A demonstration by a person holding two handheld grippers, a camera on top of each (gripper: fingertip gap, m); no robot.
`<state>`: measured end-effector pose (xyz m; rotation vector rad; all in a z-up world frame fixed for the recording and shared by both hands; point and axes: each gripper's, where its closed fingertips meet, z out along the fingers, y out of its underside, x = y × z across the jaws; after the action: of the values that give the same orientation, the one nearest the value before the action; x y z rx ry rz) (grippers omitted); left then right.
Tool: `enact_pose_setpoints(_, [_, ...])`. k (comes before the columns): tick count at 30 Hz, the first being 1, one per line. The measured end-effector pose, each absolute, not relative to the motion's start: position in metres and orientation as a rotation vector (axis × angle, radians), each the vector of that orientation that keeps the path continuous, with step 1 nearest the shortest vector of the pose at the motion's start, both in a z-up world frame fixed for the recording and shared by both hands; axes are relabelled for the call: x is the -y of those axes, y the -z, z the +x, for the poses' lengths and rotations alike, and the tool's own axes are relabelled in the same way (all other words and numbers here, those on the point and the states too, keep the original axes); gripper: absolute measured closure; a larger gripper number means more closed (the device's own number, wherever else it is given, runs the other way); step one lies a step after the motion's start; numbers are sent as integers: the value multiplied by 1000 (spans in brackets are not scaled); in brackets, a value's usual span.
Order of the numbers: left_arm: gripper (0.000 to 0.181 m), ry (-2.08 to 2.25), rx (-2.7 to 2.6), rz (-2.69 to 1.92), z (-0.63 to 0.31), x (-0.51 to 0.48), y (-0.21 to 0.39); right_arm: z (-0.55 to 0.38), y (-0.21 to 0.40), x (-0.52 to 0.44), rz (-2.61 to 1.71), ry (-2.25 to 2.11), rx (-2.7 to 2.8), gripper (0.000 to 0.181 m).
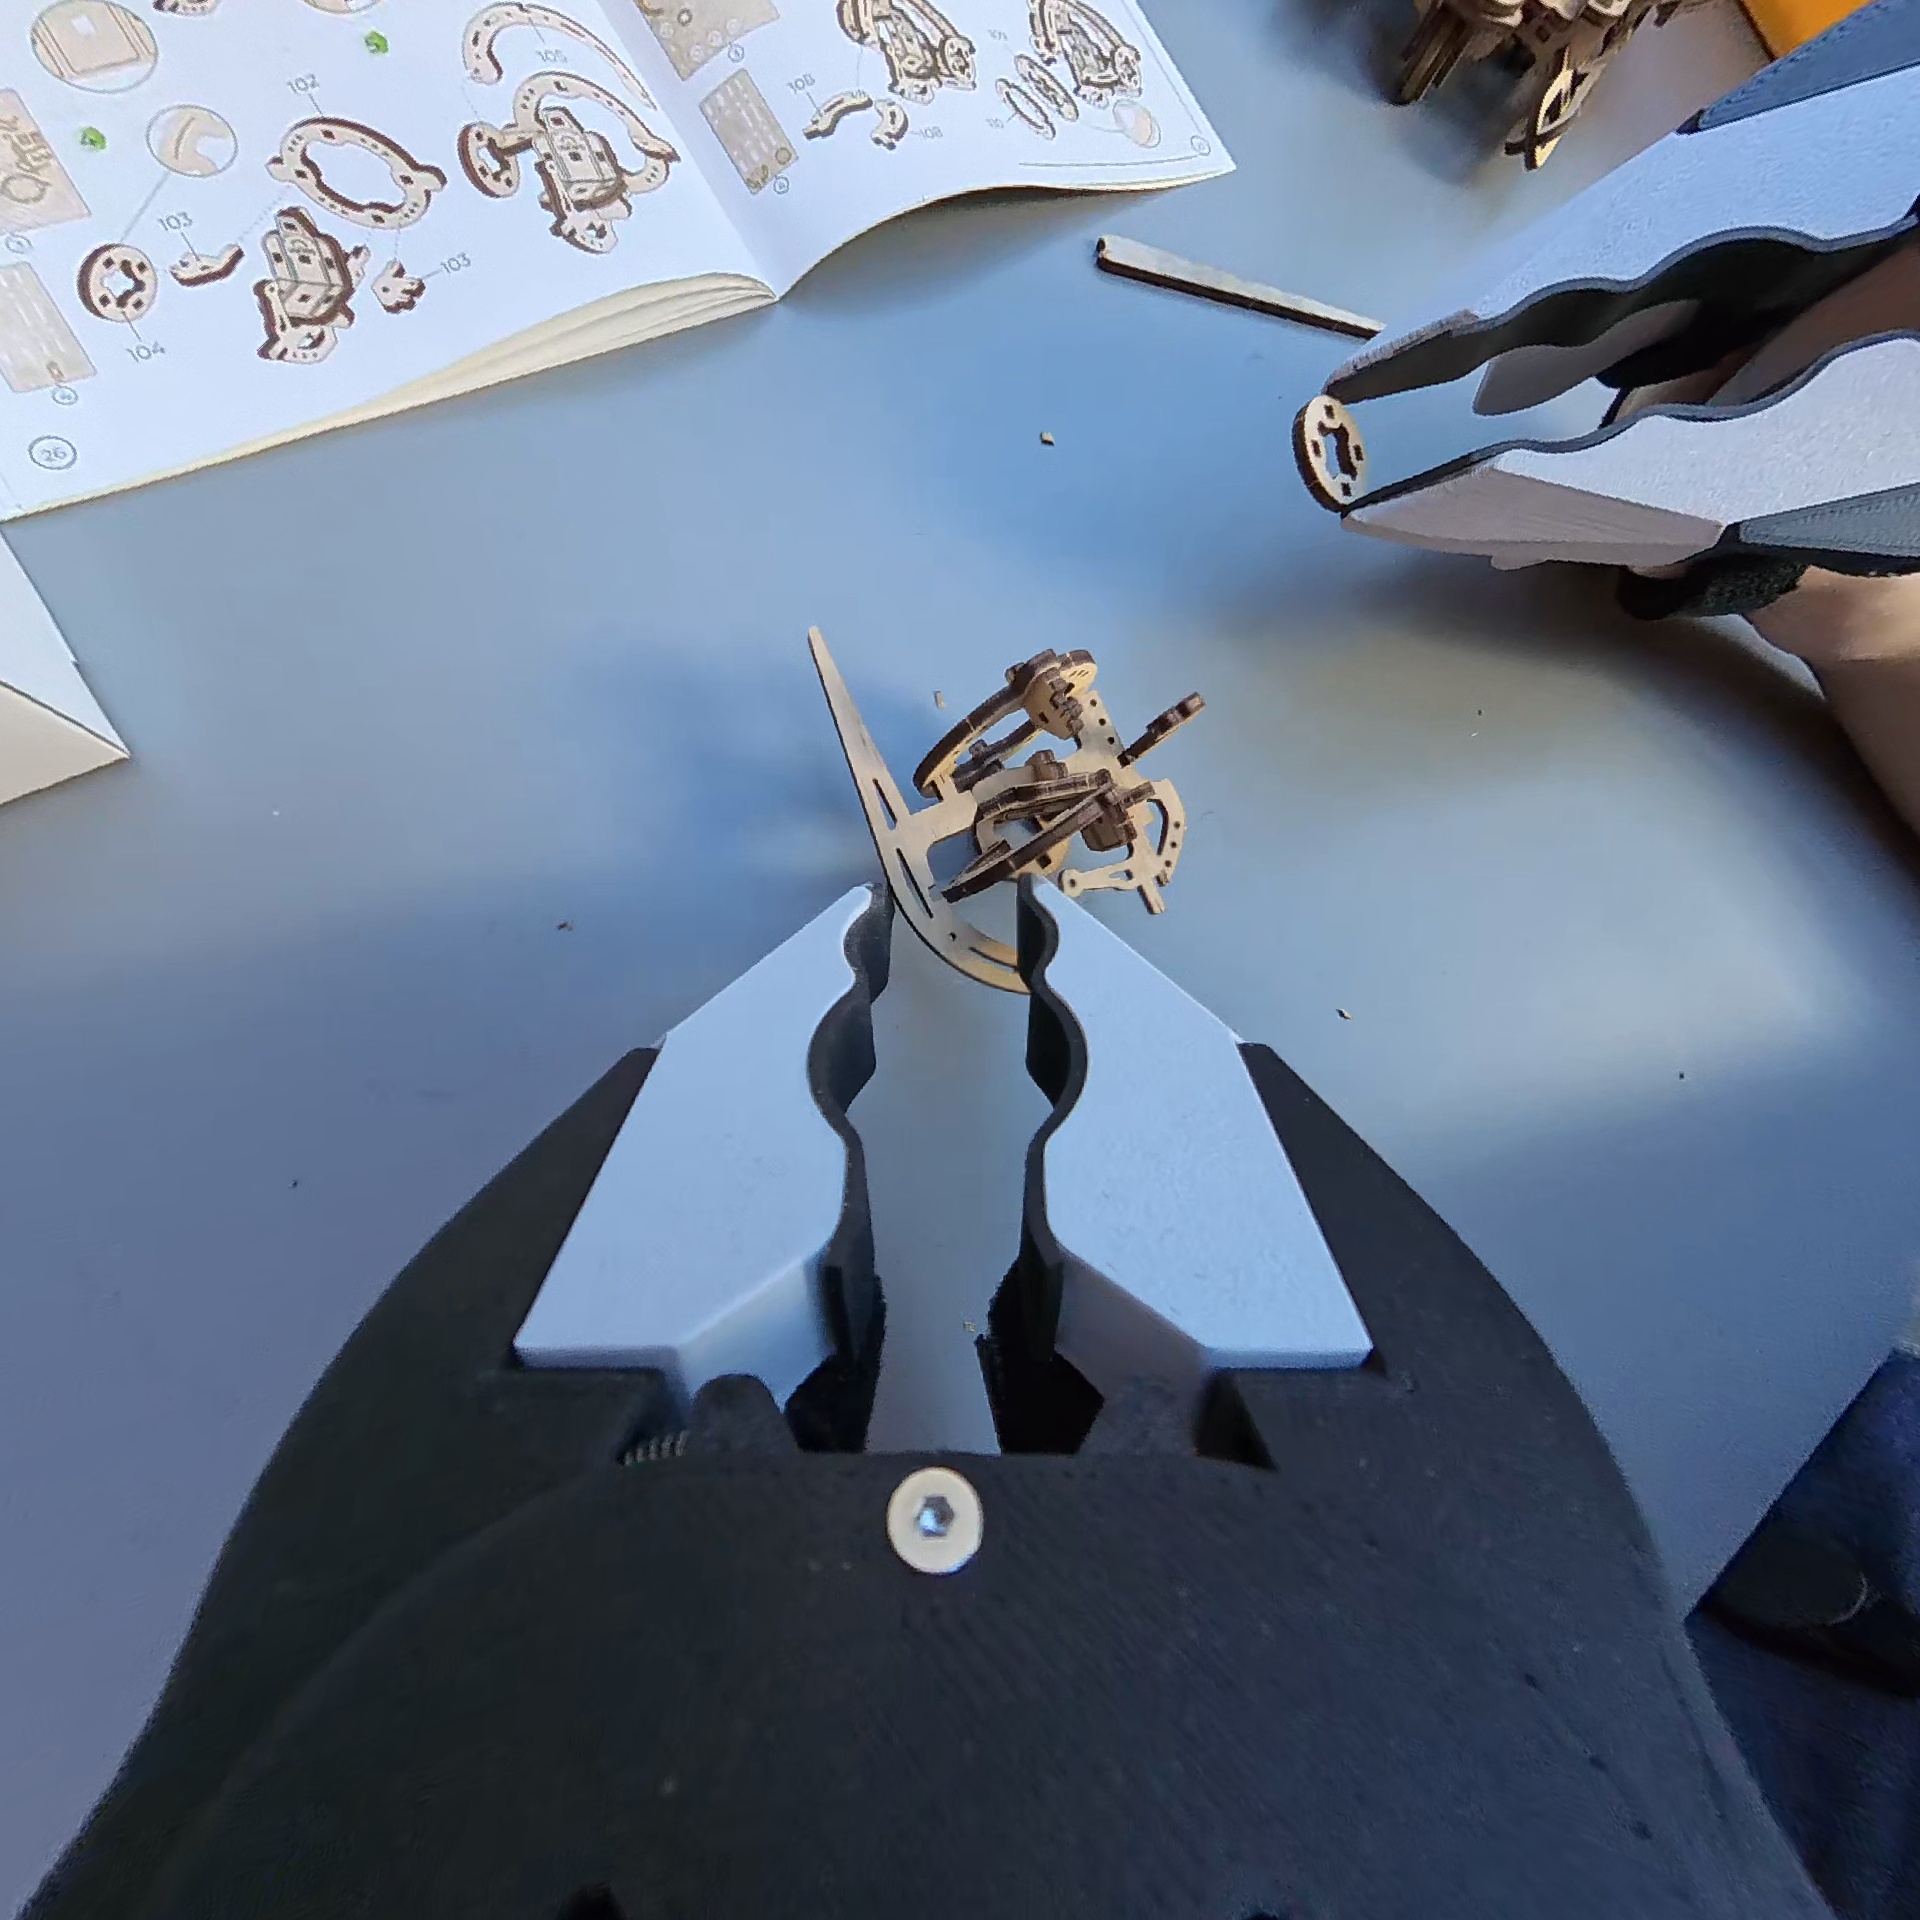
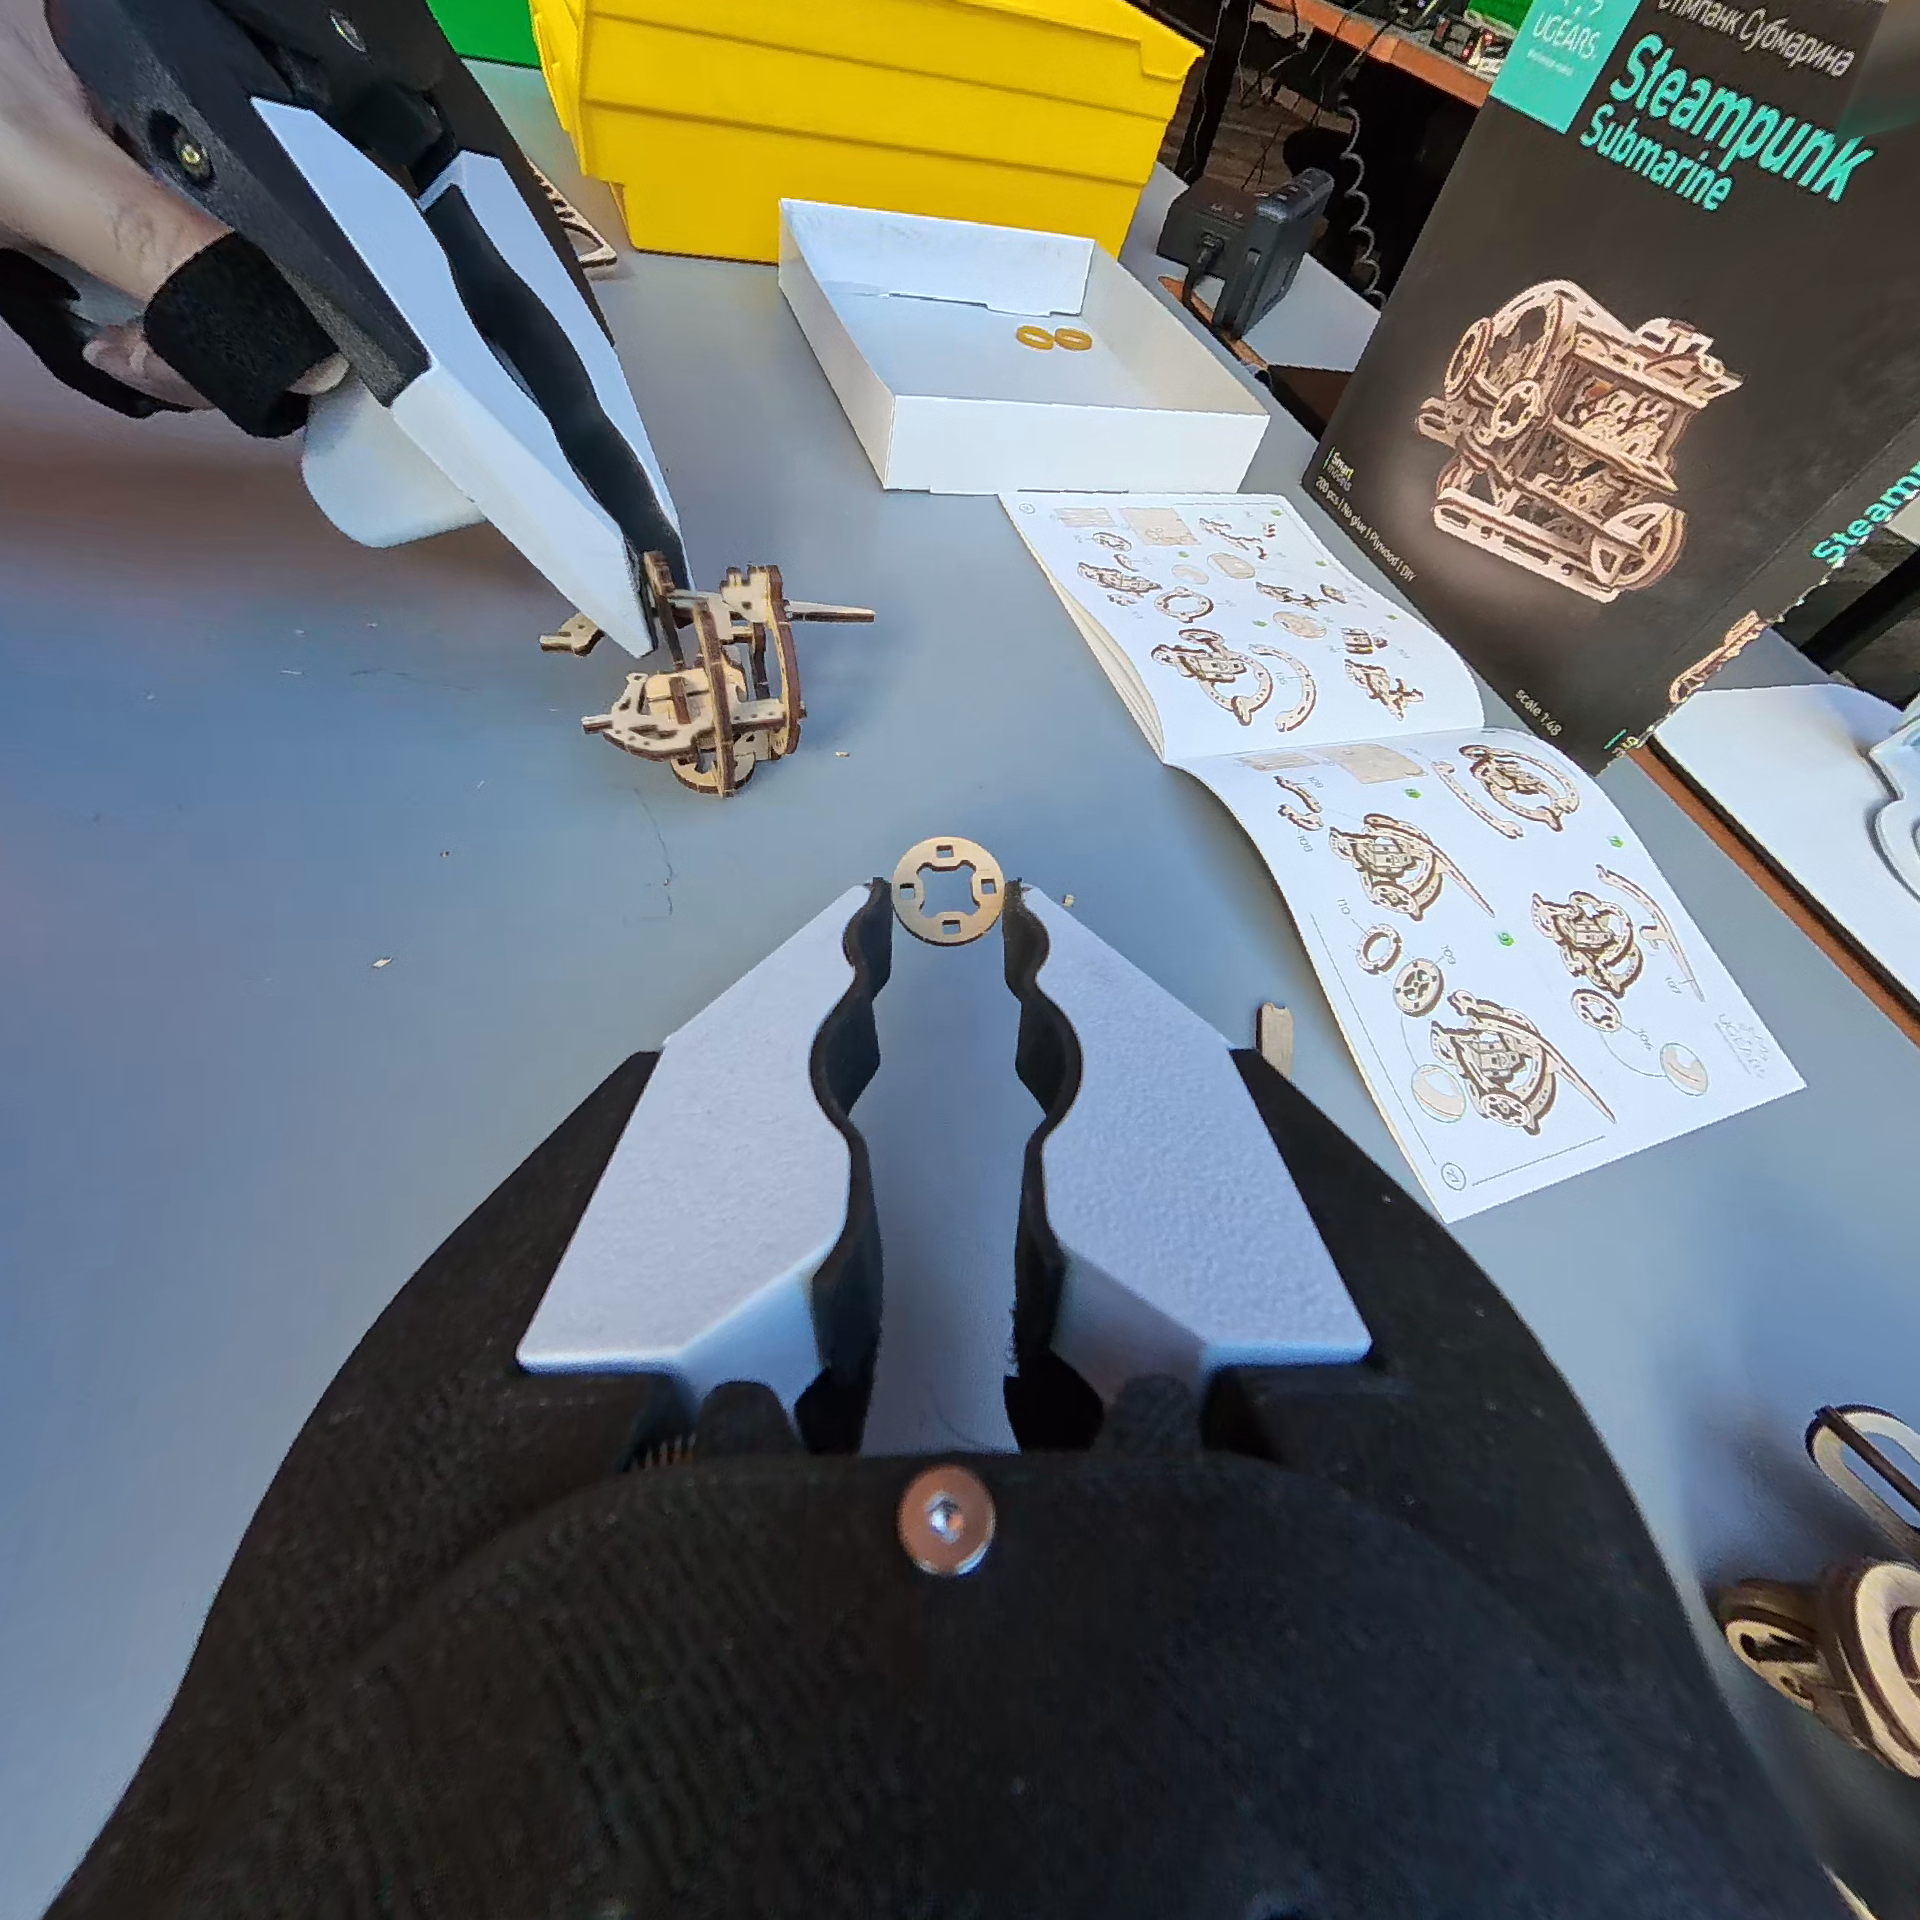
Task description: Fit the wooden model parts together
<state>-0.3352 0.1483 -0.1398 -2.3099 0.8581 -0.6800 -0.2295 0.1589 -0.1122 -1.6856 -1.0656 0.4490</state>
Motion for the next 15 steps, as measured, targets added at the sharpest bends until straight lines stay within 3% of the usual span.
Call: enact_pose_setpoints(15, [167,685,-840,-2305,-335,-151,141,-233,114,-157,-1686,-442,1091,161])
